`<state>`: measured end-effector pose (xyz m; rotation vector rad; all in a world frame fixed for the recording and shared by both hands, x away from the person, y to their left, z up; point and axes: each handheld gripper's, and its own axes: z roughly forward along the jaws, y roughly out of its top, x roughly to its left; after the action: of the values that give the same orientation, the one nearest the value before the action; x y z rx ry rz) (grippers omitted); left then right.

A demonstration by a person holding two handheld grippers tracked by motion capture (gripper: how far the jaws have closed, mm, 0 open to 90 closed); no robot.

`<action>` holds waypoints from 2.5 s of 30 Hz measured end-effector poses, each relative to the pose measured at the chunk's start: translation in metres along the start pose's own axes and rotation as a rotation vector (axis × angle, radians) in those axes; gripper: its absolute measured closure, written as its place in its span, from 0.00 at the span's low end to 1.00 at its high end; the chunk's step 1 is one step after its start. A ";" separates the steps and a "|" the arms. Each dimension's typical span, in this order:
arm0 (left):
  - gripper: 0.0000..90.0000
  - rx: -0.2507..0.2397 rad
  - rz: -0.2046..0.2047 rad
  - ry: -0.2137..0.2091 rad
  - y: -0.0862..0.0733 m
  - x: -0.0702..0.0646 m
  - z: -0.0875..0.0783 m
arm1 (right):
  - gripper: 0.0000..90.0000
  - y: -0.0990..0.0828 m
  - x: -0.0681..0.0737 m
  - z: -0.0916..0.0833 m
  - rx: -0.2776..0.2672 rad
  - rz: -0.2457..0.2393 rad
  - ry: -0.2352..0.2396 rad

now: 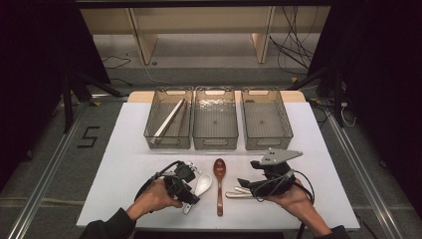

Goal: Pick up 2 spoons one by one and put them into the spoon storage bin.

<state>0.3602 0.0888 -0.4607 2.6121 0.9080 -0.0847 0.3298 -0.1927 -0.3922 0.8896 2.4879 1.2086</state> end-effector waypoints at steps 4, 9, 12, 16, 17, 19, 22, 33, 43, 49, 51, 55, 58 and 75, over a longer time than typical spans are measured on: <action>0.66 0.012 0.022 -0.006 0.000 -0.003 0.002 | 0.33 0.000 0.000 0.000 0.001 0.000 0.000; 0.73 0.020 0.041 0.010 0.001 -0.005 0.004 | 0.33 0.000 0.000 0.001 0.003 -0.002 0.000; 0.77 0.018 0.037 0.010 0.000 -0.004 0.003 | 0.33 0.000 0.000 0.000 0.002 -0.001 0.000; 0.81 0.018 0.031 0.012 0.000 -0.003 0.003 | 0.33 0.000 0.000 0.001 0.003 0.000 -0.001; 0.82 0.019 0.031 0.012 0.000 -0.002 0.003 | 0.33 0.000 0.000 0.000 0.004 -0.002 -0.001; 0.85 0.014 0.025 0.009 0.000 -0.001 0.003 | 0.33 0.000 0.000 0.000 0.002 -0.002 -0.001; 0.87 0.014 0.020 0.003 -0.001 0.000 0.003 | 0.33 0.000 0.000 0.000 0.003 -0.003 -0.002; 0.94 0.006 0.034 -0.037 -0.002 0.000 0.003 | 0.33 0.000 -0.001 -0.001 0.002 -0.001 -0.004; 0.94 -0.046 0.036 -0.030 -0.001 0.006 -0.008 | 0.33 -0.001 -0.001 -0.001 0.000 -0.001 -0.003; 0.94 -0.101 0.014 -0.023 -0.001 0.011 -0.016 | 0.33 -0.001 -0.001 -0.001 0.001 -0.002 -0.004; 0.94 -0.119 0.009 -0.020 -0.001 0.014 -0.019 | 0.33 -0.001 -0.001 -0.001 0.001 -0.002 -0.004; 0.94 -0.159 -0.012 -0.014 -0.001 0.019 -0.024 | 0.33 -0.001 -0.001 0.000 0.003 -0.001 -0.004; 0.94 -0.175 -0.027 -0.011 -0.001 0.025 -0.029 | 0.33 -0.001 -0.001 0.000 0.005 -0.001 -0.003; 0.94 -0.288 -0.076 0.010 0.019 0.052 -0.056 | 0.33 -0.001 -0.002 0.001 0.005 0.011 -0.003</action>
<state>0.4087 0.1260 -0.4121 2.3148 0.9463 0.0369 0.3312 -0.1941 -0.3936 0.9071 2.4880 1.2035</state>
